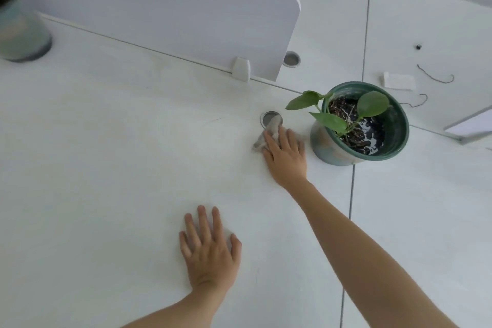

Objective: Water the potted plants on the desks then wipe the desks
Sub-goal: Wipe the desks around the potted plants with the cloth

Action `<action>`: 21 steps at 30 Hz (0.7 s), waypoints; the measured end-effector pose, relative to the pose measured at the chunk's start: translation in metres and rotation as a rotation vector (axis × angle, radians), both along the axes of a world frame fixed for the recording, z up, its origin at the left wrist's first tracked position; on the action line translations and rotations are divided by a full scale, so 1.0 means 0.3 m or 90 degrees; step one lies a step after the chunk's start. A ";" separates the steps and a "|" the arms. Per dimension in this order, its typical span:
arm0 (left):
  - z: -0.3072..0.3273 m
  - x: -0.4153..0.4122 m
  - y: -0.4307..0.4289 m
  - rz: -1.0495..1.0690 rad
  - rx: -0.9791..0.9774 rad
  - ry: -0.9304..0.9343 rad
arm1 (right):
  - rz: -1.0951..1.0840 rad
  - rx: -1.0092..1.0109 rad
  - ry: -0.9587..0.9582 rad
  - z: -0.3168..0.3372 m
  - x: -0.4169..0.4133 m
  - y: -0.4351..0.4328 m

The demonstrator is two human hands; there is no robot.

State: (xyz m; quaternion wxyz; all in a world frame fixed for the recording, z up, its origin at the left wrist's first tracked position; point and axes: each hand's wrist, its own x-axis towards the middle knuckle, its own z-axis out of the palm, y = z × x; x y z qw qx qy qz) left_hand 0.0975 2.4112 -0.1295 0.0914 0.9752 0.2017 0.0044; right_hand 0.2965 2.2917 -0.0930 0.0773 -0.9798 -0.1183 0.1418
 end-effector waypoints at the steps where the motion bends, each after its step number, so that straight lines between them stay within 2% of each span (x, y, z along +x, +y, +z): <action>1: -0.002 0.000 0.000 -0.002 -0.003 0.007 | 0.059 0.000 -0.051 -0.003 -0.042 -0.035; 3: 0.006 0.007 0.000 -0.004 -0.009 0.011 | 0.168 0.006 -0.091 -0.012 -0.133 -0.135; 5: 0.015 0.013 -0.001 -0.006 -0.012 0.024 | 0.248 -0.013 -0.060 -0.019 -0.200 -0.274; 8: 0.020 0.014 0.002 -0.001 -0.031 0.035 | 0.280 -0.057 -0.083 -0.004 -0.212 -0.510; 10: 0.030 0.018 0.001 0.005 -0.042 0.042 | 0.163 -0.052 -0.085 0.025 -0.183 -0.622; 12: 0.037 0.017 -0.001 0.003 -0.054 0.052 | -0.016 -0.008 -0.070 0.057 -0.169 -0.667; 14: 0.042 0.021 -0.001 -0.003 -0.056 0.059 | -0.149 0.033 -0.088 0.057 -0.165 -0.637; 16: 0.043 0.023 -0.004 -0.007 -0.060 0.063 | -0.246 0.022 -0.088 0.032 -0.194 -0.550; 18: 0.048 0.025 -0.006 -0.010 -0.071 0.076 | -0.290 0.018 -0.079 0.016 -0.241 -0.445; 21: 0.067 0.026 -0.008 -0.023 -0.088 0.131 | -0.244 0.059 -0.081 0.007 -0.325 -0.318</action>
